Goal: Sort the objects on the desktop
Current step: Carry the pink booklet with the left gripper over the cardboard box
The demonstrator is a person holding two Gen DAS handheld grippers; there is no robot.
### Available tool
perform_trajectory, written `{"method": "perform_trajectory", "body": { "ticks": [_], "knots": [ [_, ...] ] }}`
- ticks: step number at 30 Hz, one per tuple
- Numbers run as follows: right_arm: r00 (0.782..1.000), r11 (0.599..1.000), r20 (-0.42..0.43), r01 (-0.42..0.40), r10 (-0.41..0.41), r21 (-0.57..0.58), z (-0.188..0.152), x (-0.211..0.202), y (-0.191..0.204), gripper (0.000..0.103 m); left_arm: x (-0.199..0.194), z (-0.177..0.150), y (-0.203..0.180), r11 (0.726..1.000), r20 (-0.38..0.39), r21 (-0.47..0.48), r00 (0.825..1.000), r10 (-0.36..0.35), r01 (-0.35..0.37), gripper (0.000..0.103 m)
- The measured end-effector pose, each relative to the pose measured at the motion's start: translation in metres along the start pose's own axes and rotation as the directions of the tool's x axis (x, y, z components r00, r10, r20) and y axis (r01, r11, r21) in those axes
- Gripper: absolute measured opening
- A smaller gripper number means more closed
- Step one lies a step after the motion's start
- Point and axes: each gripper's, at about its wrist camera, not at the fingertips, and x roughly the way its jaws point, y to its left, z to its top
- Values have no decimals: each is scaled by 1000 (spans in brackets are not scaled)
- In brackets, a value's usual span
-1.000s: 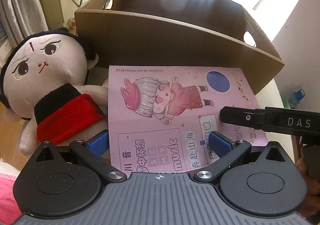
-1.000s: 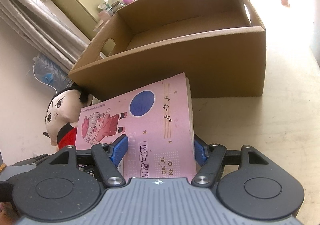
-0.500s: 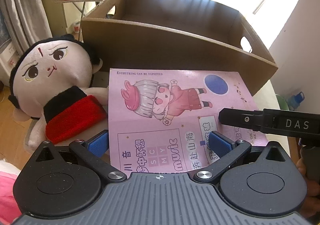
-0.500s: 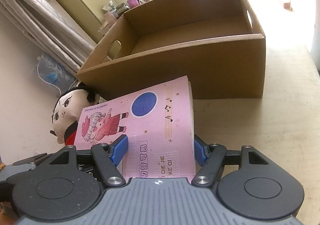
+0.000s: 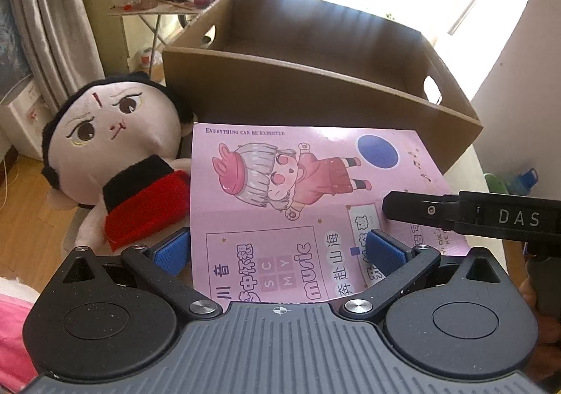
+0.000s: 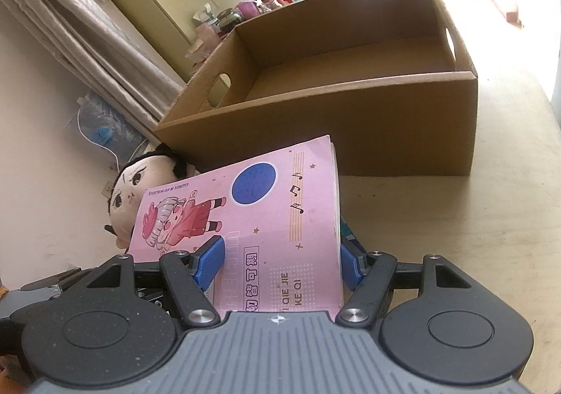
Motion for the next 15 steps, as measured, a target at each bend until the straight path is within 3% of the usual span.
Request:
{"method": "perform_trajectory", "body": {
  "ticks": [15],
  "knots": [
    [997, 996, 32, -67, 69, -65, 2, -21, 31, 71, -41, -3, 6, 998, 90, -33, 995, 50, -47, 103]
  ]
}}
